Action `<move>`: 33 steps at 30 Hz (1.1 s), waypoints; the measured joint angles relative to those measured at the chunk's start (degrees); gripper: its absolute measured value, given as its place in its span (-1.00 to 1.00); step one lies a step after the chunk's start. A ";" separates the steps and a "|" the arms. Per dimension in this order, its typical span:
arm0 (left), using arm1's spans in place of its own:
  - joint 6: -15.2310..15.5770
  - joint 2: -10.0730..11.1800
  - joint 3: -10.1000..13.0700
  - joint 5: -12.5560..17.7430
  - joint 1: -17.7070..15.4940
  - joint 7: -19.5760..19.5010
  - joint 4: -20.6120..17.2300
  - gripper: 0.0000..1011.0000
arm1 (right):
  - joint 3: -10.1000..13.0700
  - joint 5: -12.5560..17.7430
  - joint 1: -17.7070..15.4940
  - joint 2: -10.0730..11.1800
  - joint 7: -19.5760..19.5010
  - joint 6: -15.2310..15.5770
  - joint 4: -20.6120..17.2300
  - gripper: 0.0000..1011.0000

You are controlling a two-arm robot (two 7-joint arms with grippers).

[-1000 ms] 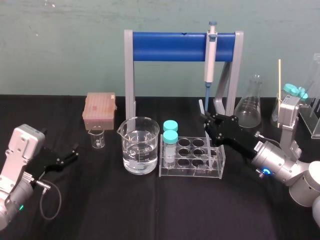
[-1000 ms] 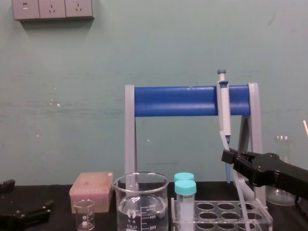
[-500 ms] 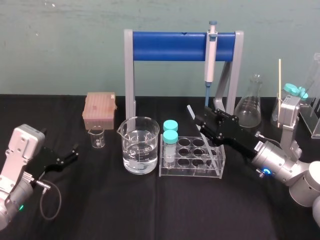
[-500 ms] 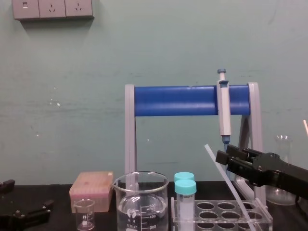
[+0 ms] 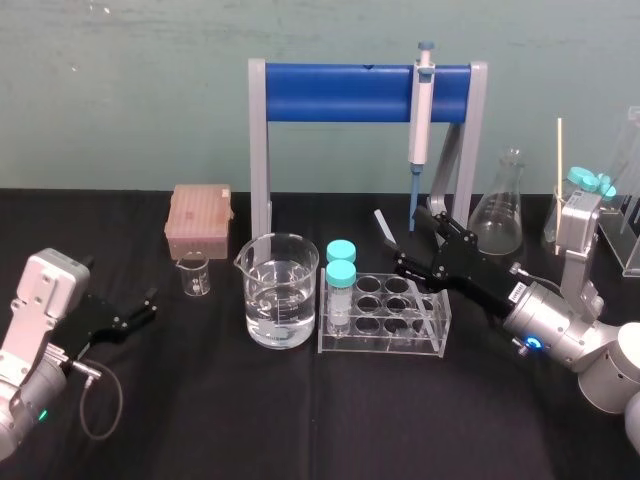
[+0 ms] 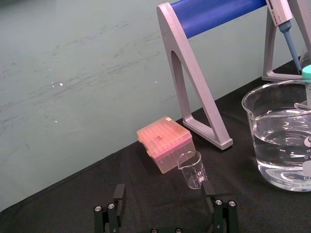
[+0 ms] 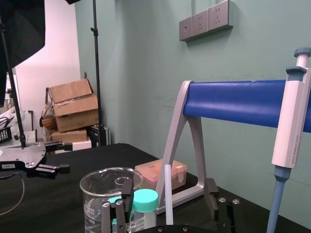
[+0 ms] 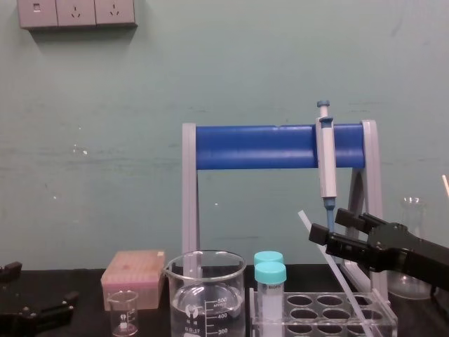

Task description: Pick up the stirring rod with one hand, then place it down.

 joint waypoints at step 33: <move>0.00 0.00 0.00 0.00 0.00 0.00 0.01 0.98 | 13.04 -2.61 -18.51 4.71 -37.60 18.33 -34.10 0.98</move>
